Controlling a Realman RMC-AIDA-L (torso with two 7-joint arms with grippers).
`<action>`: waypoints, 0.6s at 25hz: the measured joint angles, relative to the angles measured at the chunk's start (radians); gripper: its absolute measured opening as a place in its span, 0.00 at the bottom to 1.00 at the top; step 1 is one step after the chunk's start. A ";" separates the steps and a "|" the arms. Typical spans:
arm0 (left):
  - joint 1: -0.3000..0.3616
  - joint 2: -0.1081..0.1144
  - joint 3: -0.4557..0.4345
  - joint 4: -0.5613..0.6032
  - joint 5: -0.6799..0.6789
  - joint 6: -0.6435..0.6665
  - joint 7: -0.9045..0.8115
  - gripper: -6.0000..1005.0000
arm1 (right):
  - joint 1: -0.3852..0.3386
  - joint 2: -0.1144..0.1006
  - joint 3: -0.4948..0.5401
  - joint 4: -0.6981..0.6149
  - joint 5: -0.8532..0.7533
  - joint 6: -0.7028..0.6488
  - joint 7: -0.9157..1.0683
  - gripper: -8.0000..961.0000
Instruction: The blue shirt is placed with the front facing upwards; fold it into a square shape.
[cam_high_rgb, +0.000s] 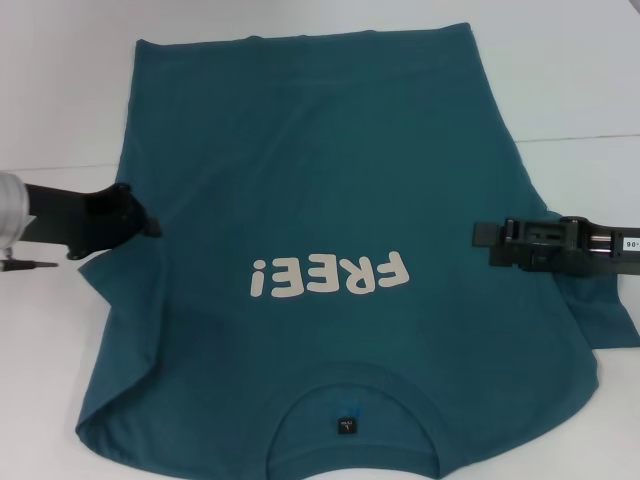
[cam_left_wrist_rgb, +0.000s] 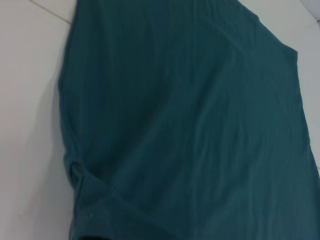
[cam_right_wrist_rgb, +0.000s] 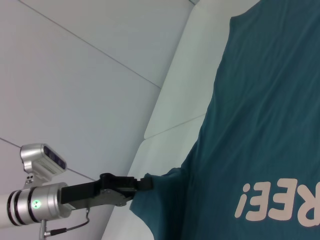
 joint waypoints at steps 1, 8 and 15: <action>-0.005 0.000 0.010 -0.012 0.001 -0.015 -0.007 0.03 | 0.000 0.000 0.001 0.000 0.000 0.000 0.000 0.87; -0.012 -0.003 0.039 -0.076 -0.004 -0.091 -0.018 0.03 | -0.001 0.000 0.003 0.003 0.000 0.011 -0.001 0.87; -0.019 -0.031 0.040 -0.087 -0.012 -0.126 -0.011 0.03 | -0.006 -0.001 0.003 0.007 0.000 0.015 -0.004 0.87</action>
